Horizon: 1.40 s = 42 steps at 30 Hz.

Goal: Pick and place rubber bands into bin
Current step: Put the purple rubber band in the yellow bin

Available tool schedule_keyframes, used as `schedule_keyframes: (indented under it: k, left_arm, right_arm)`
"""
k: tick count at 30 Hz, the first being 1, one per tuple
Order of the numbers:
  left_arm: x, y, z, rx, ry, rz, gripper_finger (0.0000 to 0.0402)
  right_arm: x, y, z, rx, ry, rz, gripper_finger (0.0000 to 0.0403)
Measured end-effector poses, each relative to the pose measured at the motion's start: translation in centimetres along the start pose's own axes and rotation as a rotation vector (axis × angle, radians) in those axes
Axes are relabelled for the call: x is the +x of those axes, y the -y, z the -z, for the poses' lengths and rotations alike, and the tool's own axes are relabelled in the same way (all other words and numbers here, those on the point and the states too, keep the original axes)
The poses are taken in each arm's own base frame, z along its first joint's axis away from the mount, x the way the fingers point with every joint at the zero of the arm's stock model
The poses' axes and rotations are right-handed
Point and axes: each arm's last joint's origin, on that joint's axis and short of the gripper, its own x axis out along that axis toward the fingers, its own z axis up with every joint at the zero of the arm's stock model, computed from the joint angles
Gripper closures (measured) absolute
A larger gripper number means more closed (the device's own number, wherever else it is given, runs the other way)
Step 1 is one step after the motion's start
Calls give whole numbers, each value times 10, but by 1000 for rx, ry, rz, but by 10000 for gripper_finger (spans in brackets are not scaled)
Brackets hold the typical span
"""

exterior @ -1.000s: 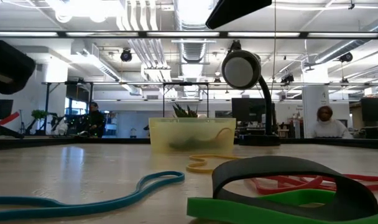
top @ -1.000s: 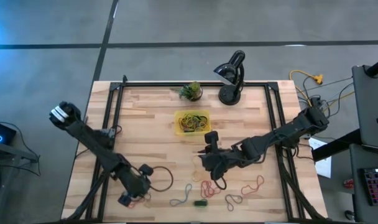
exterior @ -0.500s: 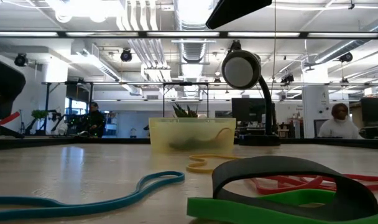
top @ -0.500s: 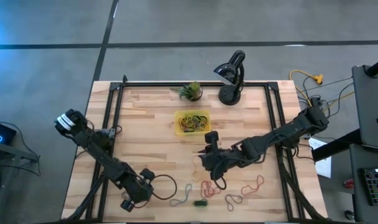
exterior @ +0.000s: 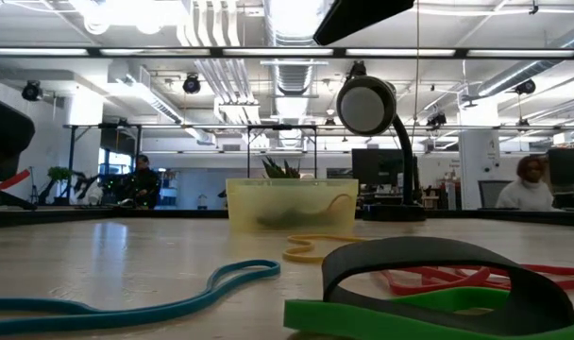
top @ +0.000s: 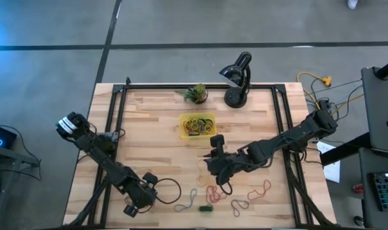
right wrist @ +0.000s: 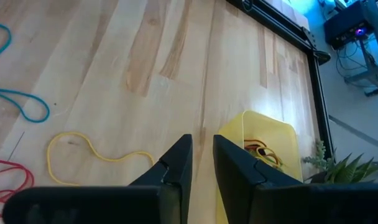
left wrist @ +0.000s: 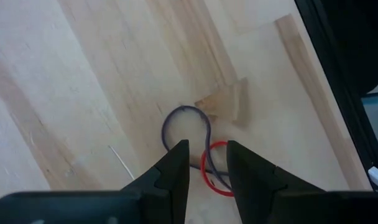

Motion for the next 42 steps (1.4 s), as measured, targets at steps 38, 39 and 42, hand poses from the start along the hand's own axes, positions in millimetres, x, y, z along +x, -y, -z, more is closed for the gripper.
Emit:
schedule_keyframes:
  k: [38,39,42]
  left_arm:
    - [16,-1,0,24,-8,-17,373]
    - [16,-1,0,30,-8,-18,385]
    - [16,-1,0,49,-8,-18,397]
  right_arm:
    - [1,-1,2,17,-16,-2,346]
    - [1,-1,2,17,-17,-2,346]
    - [1,-1,3,15,-19,-2,346]
